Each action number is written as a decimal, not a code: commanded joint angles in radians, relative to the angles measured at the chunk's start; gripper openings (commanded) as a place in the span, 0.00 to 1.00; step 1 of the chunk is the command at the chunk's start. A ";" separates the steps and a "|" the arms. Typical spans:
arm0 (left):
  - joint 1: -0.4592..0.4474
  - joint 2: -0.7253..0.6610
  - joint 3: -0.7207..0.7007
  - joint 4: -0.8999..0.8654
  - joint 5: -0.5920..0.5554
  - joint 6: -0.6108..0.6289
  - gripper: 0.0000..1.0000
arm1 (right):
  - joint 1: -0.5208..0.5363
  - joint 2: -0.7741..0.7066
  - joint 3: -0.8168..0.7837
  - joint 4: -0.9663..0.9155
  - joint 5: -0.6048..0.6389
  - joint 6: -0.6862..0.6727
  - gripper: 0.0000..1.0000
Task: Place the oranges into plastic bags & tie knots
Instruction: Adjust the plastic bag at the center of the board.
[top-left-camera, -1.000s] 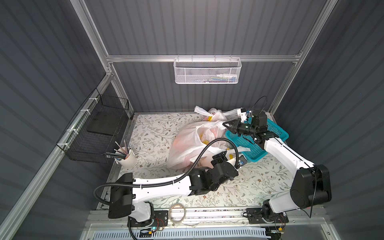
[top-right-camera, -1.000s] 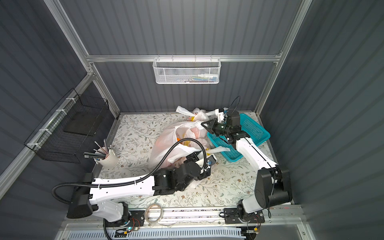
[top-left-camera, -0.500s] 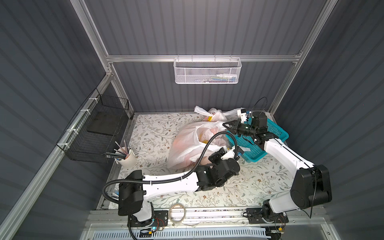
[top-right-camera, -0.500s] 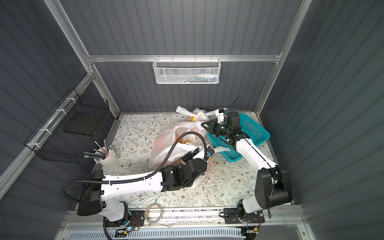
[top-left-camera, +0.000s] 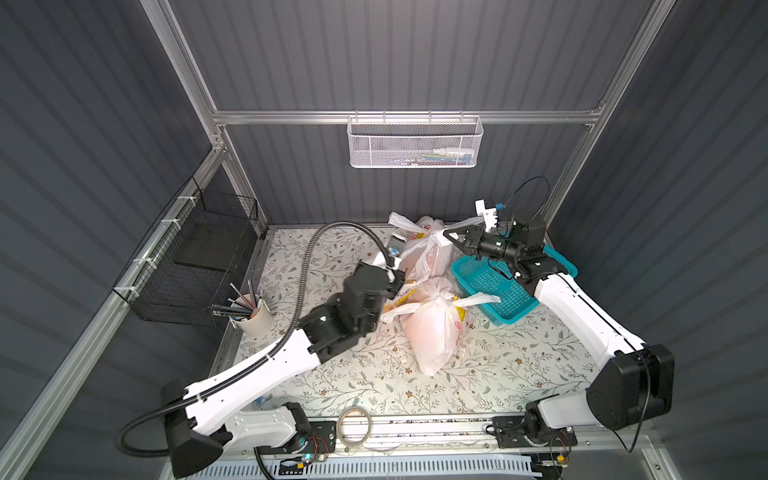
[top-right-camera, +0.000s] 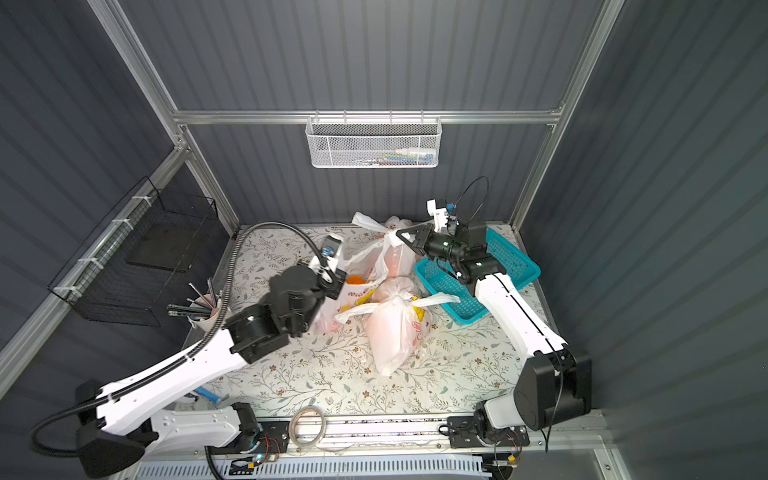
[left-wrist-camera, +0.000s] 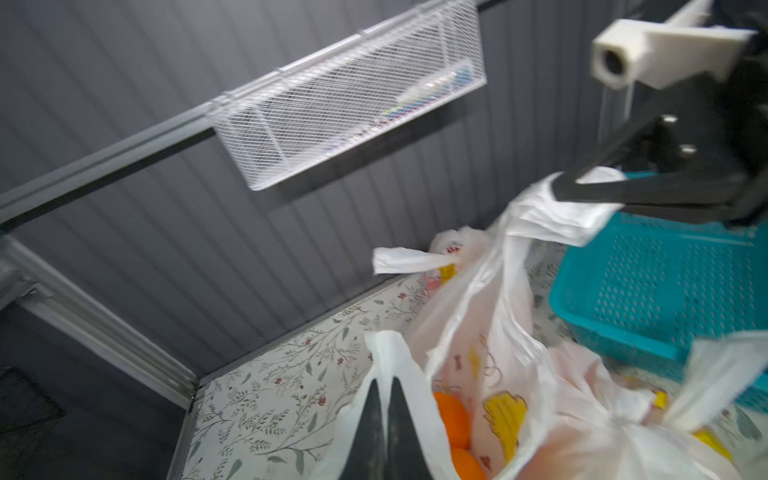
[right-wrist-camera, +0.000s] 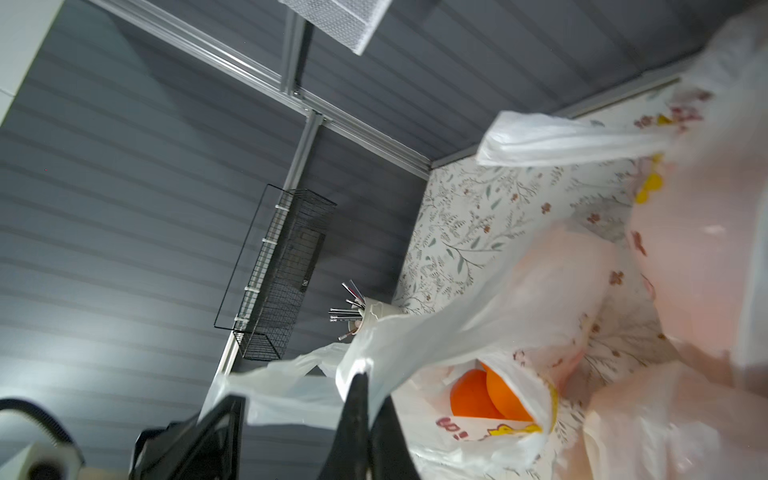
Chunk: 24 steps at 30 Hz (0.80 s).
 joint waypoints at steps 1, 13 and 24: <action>0.128 -0.018 0.048 -0.033 0.176 -0.008 0.00 | 0.017 -0.011 0.102 0.022 0.018 -0.025 0.00; 0.625 0.113 0.359 -0.136 0.699 -0.159 0.00 | 0.045 0.081 0.392 -0.072 0.053 -0.075 0.00; 0.665 0.141 0.244 -0.106 1.001 -0.225 0.00 | 0.021 0.112 0.229 -0.062 0.000 -0.073 0.01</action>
